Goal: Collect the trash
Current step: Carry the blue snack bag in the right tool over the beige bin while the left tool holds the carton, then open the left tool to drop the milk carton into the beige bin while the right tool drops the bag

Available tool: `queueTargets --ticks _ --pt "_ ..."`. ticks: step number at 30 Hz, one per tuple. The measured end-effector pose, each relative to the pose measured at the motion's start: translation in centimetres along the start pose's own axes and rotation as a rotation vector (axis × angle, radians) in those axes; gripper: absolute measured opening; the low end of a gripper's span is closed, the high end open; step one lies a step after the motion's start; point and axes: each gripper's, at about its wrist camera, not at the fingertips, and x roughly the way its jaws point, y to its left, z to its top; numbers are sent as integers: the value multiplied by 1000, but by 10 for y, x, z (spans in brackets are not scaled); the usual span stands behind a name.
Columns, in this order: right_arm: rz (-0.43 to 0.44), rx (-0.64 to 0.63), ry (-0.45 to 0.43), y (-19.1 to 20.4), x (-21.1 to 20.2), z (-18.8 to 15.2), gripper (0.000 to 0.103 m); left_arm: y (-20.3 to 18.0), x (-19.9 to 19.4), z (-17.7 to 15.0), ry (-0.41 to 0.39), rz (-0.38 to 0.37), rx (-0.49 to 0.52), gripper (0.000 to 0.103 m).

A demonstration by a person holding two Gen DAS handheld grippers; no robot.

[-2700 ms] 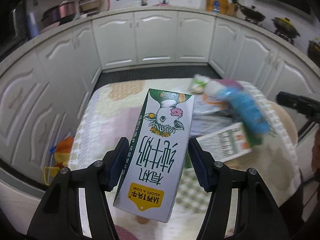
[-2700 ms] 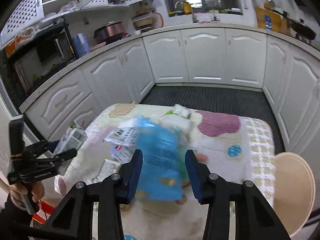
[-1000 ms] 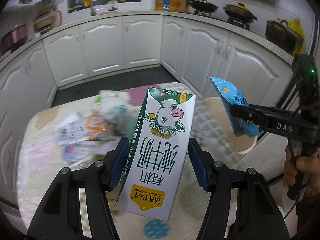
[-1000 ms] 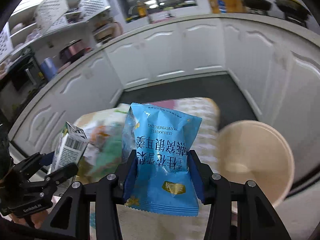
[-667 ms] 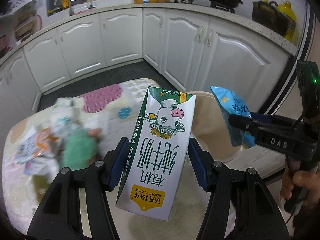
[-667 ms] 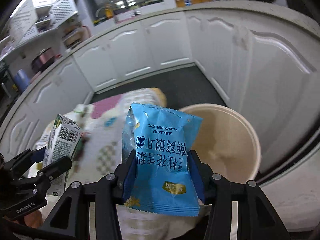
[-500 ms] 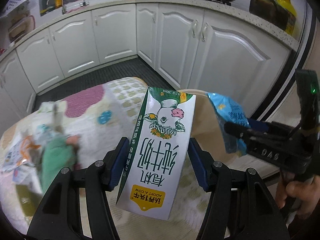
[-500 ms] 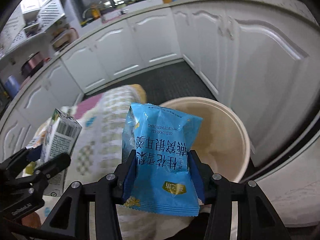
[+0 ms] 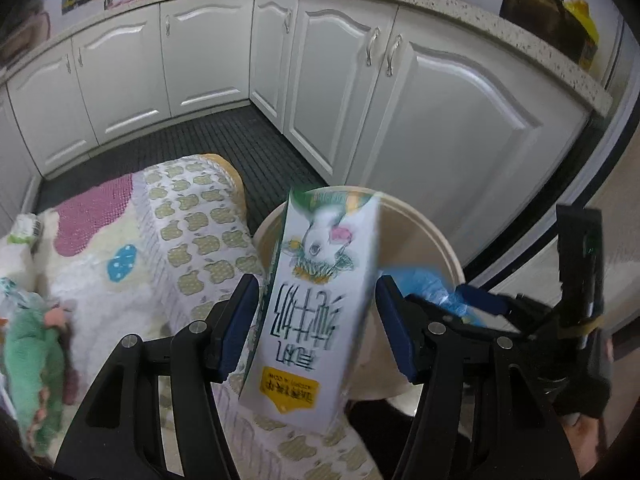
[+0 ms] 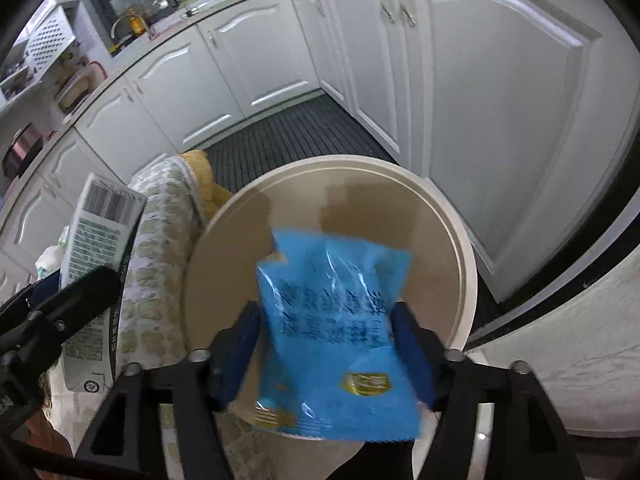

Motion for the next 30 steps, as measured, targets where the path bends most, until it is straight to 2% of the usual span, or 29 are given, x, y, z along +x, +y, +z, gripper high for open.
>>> queueTargets --ticks 3,9,21,30 --pt "5 13 3 -3 0 -3 73 3 1 1 2 -13 -21 68" --pt "13 20 19 -5 -1 -9 74 8 -3 -3 13 -22 -42 70" --pt "20 -30 6 14 -14 -15 74 19 -30 -14 -26 75 -32 70" --pt "51 -86 -21 46 -34 -22 74 41 -64 -32 -56 139 -34 70"
